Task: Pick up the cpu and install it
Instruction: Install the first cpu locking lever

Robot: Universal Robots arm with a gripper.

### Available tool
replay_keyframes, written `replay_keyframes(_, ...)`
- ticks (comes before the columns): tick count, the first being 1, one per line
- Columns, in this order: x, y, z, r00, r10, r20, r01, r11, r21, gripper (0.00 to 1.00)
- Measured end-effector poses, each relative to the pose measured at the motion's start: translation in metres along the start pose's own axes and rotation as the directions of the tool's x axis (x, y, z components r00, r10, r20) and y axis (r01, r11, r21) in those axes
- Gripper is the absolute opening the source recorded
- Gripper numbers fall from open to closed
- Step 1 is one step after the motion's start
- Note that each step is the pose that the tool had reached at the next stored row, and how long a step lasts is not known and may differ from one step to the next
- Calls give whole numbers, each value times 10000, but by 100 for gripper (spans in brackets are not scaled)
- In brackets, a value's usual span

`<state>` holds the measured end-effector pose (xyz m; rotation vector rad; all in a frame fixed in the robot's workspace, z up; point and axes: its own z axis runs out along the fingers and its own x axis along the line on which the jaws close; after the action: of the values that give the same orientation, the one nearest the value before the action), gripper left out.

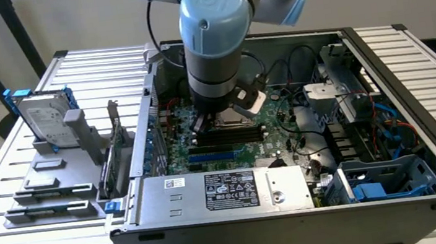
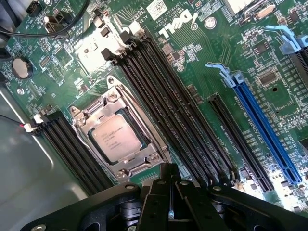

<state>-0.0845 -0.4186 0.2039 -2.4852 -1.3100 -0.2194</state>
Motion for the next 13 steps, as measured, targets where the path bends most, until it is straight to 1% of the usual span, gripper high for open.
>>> replay_keyframes(3, -11, -1, 15, 10000, -5, -20, 5, 10000, -1, 11)
replay_keyframes(13, -38, 2, 73, 9999, -37, -104, 37, 10000, -47, 11)
